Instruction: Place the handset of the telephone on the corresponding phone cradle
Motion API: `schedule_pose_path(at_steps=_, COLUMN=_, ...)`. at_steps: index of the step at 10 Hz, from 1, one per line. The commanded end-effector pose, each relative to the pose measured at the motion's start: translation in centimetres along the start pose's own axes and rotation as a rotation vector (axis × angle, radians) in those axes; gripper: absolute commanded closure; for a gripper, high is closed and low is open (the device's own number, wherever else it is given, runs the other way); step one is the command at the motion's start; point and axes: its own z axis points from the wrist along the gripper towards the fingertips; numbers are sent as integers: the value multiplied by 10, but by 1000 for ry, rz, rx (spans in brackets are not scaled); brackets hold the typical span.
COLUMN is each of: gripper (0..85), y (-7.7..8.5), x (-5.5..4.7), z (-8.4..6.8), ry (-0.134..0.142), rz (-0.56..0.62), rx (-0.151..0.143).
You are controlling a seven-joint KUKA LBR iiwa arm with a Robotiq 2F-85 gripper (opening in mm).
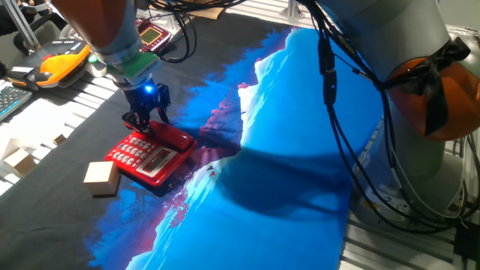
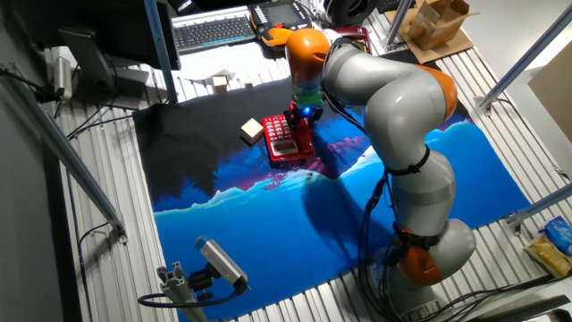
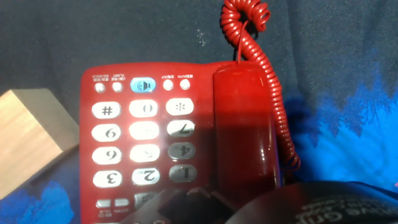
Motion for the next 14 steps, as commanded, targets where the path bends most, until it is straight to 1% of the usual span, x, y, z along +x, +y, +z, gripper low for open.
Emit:
schedule_pose_path(at_steps=1, gripper=340, y=-1, x=0, z=-3, ry=-2, rz=3, rx=13)
schedule_pose_path(at_steps=2, gripper=340, y=-3, x=1, z=-10, ry=2, rz=7, rx=14)
schedule_pose_path(at_steps=3, gripper=340, y=-5, x=-1, z=-21, ry=17, rz=8, rx=14)
schedule_pose_path(at_steps=4, gripper=340, y=-7, x=-2, z=-34, ry=25, rz=10, rx=17)
schedule_pose_path(at_steps=6, gripper=340, y=-10, x=-6, z=-60, ry=31, rz=14, rx=7)
schedule_pose_path(at_steps=7, gripper=340, y=-14, x=-9, z=-73, ry=45, rz=7, rx=-20)
schedule_pose_path(at_steps=8, gripper=680, y=-21, x=-12, z=-86, ry=57, rz=-13, rx=-49)
schedule_pose_path(at_steps=9, gripper=850, y=-29, x=-15, z=-94, ry=61, rz=-36, rx=-74)
schedule_pose_path(at_steps=10, gripper=850, y=-37, x=-18, z=-100, ry=37, rz=-60, rx=-84)
schedule_pose_path(at_steps=11, gripper=850, y=-49, x=-21, z=-106, ry=6, rz=-88, rx=-90)
schedule_pose_path(at_steps=12, gripper=850, y=-62, x=-21, z=-110, ry=-38, rz=-125, rx=-90)
schedule_pose_path(at_steps=13, gripper=850, y=-69, x=-20, z=-113, ry=-45, rz=-134, rx=-105)
schedule_pose_path(at_steps=14, gripper=850, y=-74, x=-18, z=-115, ry=-63, rz=-155, rx=-101)
